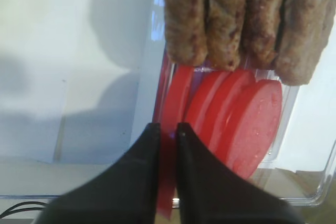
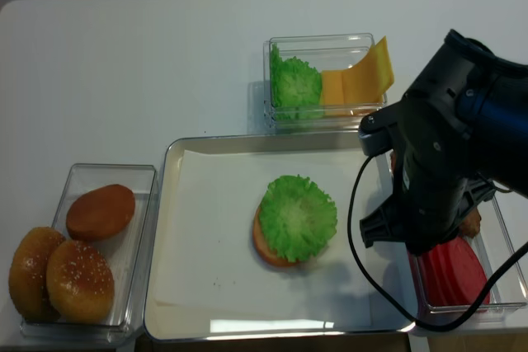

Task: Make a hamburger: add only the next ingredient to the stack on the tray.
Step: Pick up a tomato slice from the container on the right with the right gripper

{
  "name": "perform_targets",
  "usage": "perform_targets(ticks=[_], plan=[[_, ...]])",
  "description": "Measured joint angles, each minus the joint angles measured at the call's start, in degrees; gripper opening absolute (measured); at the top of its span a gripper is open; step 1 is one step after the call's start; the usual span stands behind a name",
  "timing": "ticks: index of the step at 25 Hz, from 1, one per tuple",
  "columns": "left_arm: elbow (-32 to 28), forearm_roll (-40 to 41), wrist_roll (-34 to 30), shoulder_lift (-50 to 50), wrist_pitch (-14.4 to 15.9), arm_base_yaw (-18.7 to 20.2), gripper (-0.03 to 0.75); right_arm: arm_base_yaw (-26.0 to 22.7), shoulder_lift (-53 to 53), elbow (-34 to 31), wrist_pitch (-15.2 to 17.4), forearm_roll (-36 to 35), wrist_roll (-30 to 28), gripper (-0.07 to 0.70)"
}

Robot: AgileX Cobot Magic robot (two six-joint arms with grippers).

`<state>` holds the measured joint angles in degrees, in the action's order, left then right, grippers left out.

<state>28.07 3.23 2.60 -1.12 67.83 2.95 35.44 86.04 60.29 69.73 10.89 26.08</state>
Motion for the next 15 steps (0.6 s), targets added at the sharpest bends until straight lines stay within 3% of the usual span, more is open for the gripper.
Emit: perform_targets(ticks=[15], plan=[[0.0,0.0,0.0,0.0,0.0,0.0,0.43,0.0,-18.21,0.35,1.04,-0.38,1.03,0.073]])
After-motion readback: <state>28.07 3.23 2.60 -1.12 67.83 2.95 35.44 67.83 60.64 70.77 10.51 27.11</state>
